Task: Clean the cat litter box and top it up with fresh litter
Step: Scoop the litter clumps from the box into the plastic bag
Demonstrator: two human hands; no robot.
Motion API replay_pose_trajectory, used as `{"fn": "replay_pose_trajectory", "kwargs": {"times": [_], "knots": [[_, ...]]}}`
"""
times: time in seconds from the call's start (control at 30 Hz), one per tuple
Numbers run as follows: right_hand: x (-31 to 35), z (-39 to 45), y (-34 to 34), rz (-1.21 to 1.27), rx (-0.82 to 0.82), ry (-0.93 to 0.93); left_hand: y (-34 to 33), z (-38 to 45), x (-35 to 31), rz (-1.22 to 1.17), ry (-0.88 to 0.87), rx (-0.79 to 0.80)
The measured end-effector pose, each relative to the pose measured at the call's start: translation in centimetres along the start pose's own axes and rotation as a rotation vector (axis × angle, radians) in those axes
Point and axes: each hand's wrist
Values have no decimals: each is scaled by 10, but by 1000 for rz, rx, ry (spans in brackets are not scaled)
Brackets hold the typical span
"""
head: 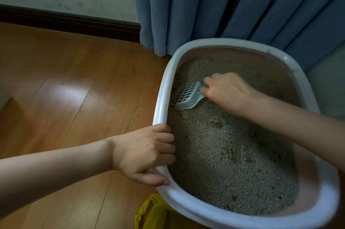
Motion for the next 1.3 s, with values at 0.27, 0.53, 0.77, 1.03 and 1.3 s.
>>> {"fn": "replay_pose_trajectory", "kwargs": {"times": [0.27,0.53,0.77,1.03,1.3], "knots": [[7,4,6,-59,-63,-14,1,-1,0,45,-2,54],[-5,-24,-4,32,-46,-79,4,-3,0,57,-7,56],[4,-52,-13,74,69,-84,5,-12,-1,132,32,64],[-17,-80,10,-2,116,-129,6,-10,-2,106,40,61],[-17,-93,11,-10,200,-129,7,-10,-4,102,37,51]]}}
Point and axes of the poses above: each hand's wrist, its own z-axis towards the middle knuckle, its own y-axis out of the back of the hand, x = y × z, and after that the axes turned 1 degree about y, right-handed
